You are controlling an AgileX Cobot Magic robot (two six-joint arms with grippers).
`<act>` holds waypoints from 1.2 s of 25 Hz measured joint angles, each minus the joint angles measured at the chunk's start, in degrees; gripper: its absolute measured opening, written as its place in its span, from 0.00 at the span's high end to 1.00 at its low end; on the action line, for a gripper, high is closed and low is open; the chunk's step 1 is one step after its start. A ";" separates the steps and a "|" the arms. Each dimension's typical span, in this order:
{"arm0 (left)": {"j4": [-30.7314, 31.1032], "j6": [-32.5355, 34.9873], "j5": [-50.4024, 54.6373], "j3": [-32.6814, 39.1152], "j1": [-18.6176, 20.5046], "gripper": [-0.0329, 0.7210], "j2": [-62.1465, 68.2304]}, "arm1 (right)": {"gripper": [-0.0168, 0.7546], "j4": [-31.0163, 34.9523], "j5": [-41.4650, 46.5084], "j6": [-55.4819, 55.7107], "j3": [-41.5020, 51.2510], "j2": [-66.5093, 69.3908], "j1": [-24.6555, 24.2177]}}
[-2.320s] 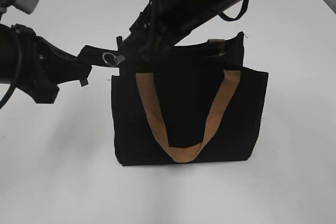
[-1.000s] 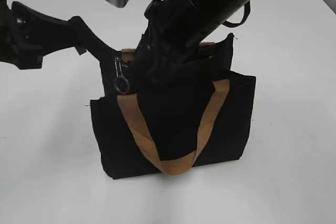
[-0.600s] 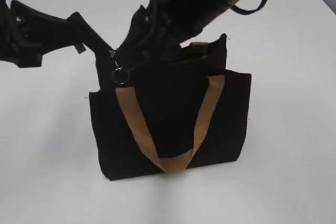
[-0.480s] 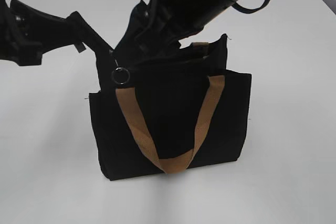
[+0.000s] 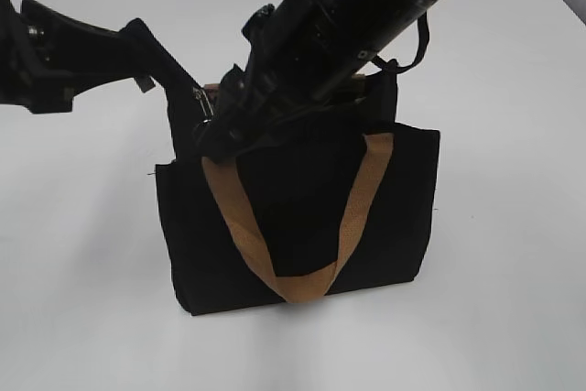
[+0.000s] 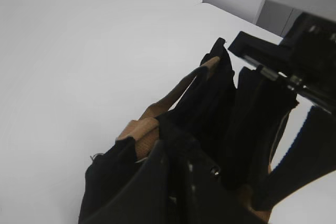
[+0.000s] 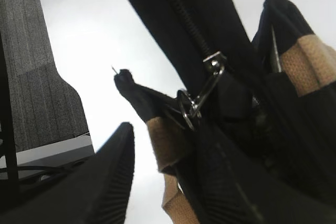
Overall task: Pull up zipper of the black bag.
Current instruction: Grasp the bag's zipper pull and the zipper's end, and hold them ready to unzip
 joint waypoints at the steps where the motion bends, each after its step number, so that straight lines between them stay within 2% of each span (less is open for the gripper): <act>1: -0.04 0.00 0.00 0.00 0.00 0.95 0.00 | 0.59 0.00 0.00 -0.37 0.00 0.13 0.00; 6: -0.04 0.00 0.00 0.00 0.00 0.95 0.00 | 0.67 0.31 -1.11 -1.82 0.00 1.69 0.00; 25: 0.31 0.00 0.13 0.00 0.00 0.95 0.00 | 0.68 -0.21 -5.41 -2.14 0.00 1.84 0.00; 27: 0.31 0.00 0.13 0.00 0.00 0.95 0.00 | 0.74 -0.35 -5.61 -2.14 0.00 1.84 0.00; 30: 0.31 0.00 -0.03 0.00 0.00 0.95 0.00 | 0.92 -1.90 -5.61 -2.14 0.00 1.21 0.00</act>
